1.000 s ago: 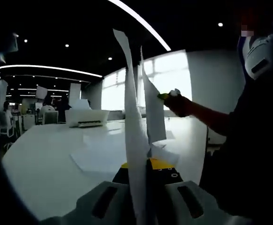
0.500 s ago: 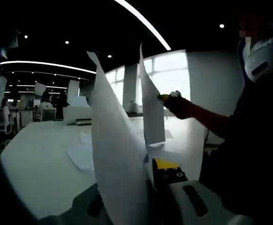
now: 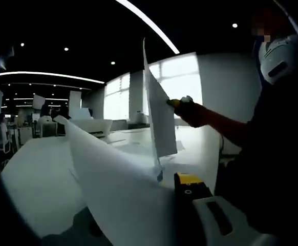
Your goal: Organize the stack of printing papers by aligning and flattening the scattered papers on the table
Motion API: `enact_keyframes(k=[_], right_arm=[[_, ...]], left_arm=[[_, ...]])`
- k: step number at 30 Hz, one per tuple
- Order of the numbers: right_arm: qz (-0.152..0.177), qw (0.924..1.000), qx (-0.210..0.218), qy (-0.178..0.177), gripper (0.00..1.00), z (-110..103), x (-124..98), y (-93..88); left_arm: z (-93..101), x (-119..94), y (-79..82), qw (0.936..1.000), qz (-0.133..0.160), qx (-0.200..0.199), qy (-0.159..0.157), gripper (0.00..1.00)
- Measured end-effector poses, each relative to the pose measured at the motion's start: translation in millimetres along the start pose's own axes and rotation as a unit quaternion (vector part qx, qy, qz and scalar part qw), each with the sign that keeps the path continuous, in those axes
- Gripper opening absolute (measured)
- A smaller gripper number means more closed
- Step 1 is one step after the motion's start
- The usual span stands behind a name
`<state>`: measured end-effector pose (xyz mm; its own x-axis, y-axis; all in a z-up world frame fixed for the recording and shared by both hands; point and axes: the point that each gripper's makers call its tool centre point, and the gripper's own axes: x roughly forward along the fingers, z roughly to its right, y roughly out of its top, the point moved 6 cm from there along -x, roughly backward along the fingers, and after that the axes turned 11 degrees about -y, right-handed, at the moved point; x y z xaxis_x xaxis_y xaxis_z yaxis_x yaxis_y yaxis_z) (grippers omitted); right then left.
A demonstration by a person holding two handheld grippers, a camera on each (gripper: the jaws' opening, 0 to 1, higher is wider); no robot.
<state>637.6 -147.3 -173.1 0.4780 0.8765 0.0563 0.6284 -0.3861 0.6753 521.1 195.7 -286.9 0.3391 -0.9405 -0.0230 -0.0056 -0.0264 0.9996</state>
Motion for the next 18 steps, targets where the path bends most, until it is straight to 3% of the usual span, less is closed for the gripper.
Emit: enact_keyframes(k=[4,8,18], right_arm=[[-0.021,0.9997,0.006,0.012,0.00,-3,4,-2.6],[-0.056,0.9974,0.043,0.017,0.00,8,15,-13.2],[-0.100,0.9936,0.053,-0.002,0.00,14,41,-47.9]], left_arm=[[-0.7,0,-0.1,1.0000,0.000,0.002,0.001,0.27],[-0.6,-1,0.5,1.0000,0.004,0.005,0.003,0.28],[-1.5,-1,0.8,0.9999,0.006,0.006,0.007,0.28]])
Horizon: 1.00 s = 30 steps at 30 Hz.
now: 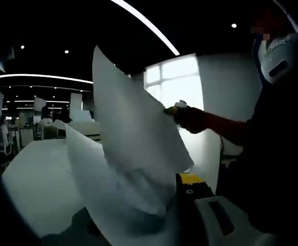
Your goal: Organize the stack of printing papers by aligning and flattening the scattered papers on the table
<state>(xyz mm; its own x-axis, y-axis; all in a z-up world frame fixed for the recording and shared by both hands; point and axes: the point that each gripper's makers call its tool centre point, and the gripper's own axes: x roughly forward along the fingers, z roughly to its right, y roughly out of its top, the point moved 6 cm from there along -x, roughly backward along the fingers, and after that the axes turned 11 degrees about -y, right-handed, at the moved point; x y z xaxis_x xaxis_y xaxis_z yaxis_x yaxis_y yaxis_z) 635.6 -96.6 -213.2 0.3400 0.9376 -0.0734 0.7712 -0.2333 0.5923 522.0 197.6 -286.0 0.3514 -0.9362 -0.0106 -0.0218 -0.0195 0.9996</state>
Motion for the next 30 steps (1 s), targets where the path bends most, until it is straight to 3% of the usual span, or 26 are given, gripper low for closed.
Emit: enact_keyframes(k=[8,18,24,30], right_arm=[[-0.034,0.9994,0.007,-0.001,0.00,6,15,-22.0],[-0.044,0.9988,0.020,0.000,0.00,8,18,-40.8],[-0.044,0.9987,0.027,-0.008,0.00,16,15,-40.7],[-0.053,0.9985,-0.001,0.010,0.00,15,22,-37.8]], left_arm=[[-1.4,0,1.1,1.0000,0.005,-0.002,0.004,0.29],[-1.7,0,1.4,1.0000,0.007,0.000,0.007,0.30],[-1.6,0,1.2,0.9999,0.006,0.001,0.009,0.30],[-1.8,0,1.6,0.9999,0.006,0.003,0.011,0.30]])
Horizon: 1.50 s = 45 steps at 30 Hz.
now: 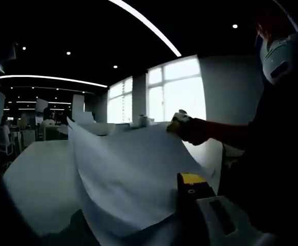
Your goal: Organize the stack of printing papers by aligning and flattening the scattered papers on the table
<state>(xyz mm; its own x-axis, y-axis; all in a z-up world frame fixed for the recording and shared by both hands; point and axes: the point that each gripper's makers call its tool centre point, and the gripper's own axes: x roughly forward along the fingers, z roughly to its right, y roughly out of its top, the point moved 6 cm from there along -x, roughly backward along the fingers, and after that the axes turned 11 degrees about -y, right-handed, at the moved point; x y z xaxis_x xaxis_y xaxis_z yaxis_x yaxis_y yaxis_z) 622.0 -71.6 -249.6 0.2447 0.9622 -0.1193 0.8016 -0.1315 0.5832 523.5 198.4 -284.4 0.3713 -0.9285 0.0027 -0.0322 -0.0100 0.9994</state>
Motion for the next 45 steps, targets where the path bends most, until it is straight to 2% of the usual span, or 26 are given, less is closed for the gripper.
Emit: enact_keyframes(k=[5,10,17,19,21,24,27,28,34,35,38,40,43,45], right_arm=[[0.004,0.9988,-0.025,0.042,0.00,-6,5,7.2],[0.006,0.9984,-0.026,0.049,0.00,-5,9,10.5],[0.001,0.9988,-0.023,0.043,0.00,1,15,8.7],[-0.005,0.9990,-0.024,0.036,0.00,3,16,6.1],[-0.008,0.9991,-0.034,0.022,0.00,6,18,4.1],[-0.009,0.9985,-0.053,0.008,0.00,9,19,4.0],[-0.011,0.9978,-0.066,-0.002,0.00,14,19,6.7],[-0.014,0.9975,-0.069,0.003,0.00,14,20,7.7],[-0.042,0.9958,-0.078,0.026,0.00,5,26,5.7],[-0.057,0.9945,-0.083,0.028,0.00,3,26,4.2],[-0.065,0.9901,-0.119,0.036,0.00,-4,34,3.9],[-0.063,0.9889,-0.131,0.032,0.00,-4,35,4.5],[-0.062,0.9892,-0.128,0.034,0.00,-5,34,4.8],[-0.058,0.9896,-0.126,0.039,0.00,-5,31,7.2]], left_arm=[[-0.6,0,0.0,1.0000,-0.001,-0.003,-0.001,0.31],[-1.2,1,-0.2,1.0000,-0.003,-0.005,-0.001,0.32],[-1.8,4,-0.3,0.9999,-0.005,-0.016,-0.002,0.32],[-2.7,4,0.0,0.9995,-0.002,-0.030,-0.001,0.31],[-6.3,1,1.9,0.9987,0.011,-0.049,0.012,0.27],[-8.1,-4,4.0,0.9978,0.026,-0.059,0.015,0.19],[-7.3,-7,6.0,0.9970,0.042,-0.064,0.011,0.18],[-5.8,-6,6.1,0.9986,0.036,-0.038,0.007,0.18],[0.2,1,4.0,0.9996,0.021,-0.019,-0.005,0.31],[0.4,2,4.3,0.9995,0.023,-0.019,-0.006,0.32],[-3.0,-1,6.1,0.9985,0.038,-0.039,-0.002,0.34],[-3.2,-4,8.9,0.9980,0.054,-0.034,0.000,0.34],[-3.9,-8,13.6,0.9955,0.082,-0.046,-0.005,0.37],[-5.7,-9,14.4,0.9947,0.089,-0.052,-0.004,0.40]])
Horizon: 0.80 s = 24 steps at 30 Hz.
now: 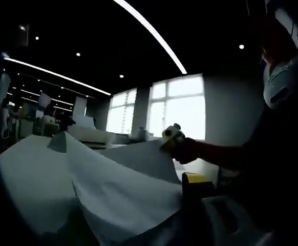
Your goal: Organize the stack of printing papers by aligning and flattening the scattered papers on the table
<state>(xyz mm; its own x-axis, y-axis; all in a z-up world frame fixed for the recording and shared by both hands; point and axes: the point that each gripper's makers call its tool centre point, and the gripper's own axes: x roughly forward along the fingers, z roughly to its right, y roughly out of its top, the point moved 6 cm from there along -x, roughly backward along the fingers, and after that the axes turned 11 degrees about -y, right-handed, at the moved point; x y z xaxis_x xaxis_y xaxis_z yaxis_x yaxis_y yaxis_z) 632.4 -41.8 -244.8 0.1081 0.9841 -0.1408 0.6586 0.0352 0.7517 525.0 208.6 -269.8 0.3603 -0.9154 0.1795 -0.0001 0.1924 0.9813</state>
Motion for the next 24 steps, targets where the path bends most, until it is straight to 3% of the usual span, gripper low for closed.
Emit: enact_keyframes(k=[5,14,19,21,24], right_arm=[[0.005,1.0000,-0.001,0.003,0.00,-1,-6,2.7],[0.000,0.9993,-0.035,0.012,0.00,-13,5,-4.8],[0.018,0.9953,-0.095,0.006,0.00,-19,5,-0.4],[0.020,0.9919,-0.125,-0.005,0.01,-20,2,0.1],[0.037,0.9844,-0.171,-0.020,0.17,-21,-4,3.0]], left_arm=[[-4.5,-1,2.9,0.9995,0.015,-0.025,0.010,0.38],[-11.5,-4,3.0,0.9984,0.015,-0.039,0.037,0.14],[-10.7,-5,6.6,0.9985,0.023,-0.025,0.042,0.07],[-8.7,-7,13.4,0.9986,0.029,0.007,0.044,0.06],[0.3,-7,24.7,0.9978,0.008,0.058,0.031,0.05]])
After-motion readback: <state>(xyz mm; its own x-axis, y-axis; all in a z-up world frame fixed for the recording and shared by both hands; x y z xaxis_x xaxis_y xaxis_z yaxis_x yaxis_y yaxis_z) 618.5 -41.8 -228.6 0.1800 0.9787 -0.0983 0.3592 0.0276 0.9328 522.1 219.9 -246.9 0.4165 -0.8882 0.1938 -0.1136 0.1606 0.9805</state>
